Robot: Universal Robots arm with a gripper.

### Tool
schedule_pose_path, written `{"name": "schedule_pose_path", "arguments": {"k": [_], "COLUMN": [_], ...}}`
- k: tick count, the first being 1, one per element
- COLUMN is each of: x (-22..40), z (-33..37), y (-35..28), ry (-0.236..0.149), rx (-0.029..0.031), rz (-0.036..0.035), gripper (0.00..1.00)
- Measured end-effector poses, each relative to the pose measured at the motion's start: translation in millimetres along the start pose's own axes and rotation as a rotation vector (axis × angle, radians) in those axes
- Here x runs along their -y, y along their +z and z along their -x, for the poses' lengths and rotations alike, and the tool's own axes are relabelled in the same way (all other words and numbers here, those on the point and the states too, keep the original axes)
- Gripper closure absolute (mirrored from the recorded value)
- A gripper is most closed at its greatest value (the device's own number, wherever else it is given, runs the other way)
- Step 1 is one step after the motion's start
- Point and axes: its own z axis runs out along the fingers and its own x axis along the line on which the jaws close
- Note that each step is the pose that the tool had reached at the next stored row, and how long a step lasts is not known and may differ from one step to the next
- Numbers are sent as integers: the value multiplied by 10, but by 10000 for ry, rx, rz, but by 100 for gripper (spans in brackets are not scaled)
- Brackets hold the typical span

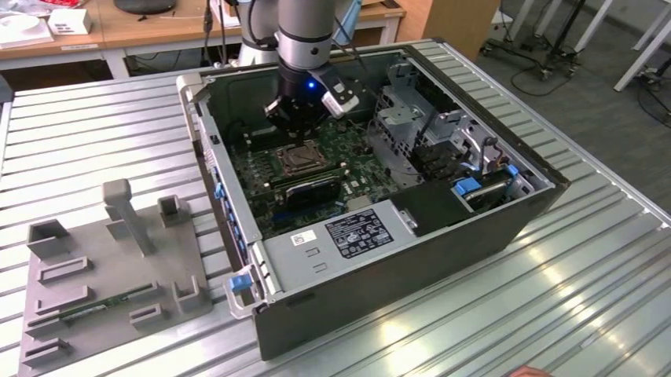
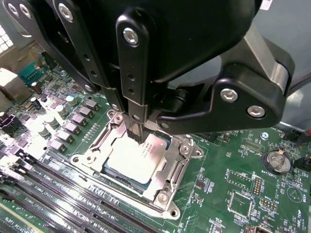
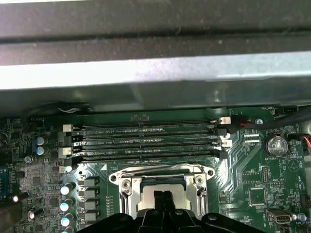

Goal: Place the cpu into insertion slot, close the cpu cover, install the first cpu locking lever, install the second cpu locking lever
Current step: 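Install the first cpu locking lever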

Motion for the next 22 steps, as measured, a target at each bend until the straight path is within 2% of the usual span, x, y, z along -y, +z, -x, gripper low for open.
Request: {"name": "schedule_pose_path", "arguments": {"k": [5, 6, 8, 12, 13, 15, 17, 19, 21, 22], "x": [0, -1, 0, 0, 0, 1, 0, 1, -1, -2], "z": [1, 1, 1, 0, -1, -3, -5, -8, -8, -8], "y": [-27, -29, -31, -31, -31, -32, -31, -32, -31, -31], "ry": [-1, -2, -3, -4, -5, -19, -26, -29, -34, -34], "rx": [1, 5, 9, 25, 57, 190, 282, 292, 306, 307], "rz": [-9, -40, -152, -190, -195, -209, -241, -334, -531, -555], "gripper": [89, 89, 89, 89, 89, 89, 89, 89, 89, 89]}}
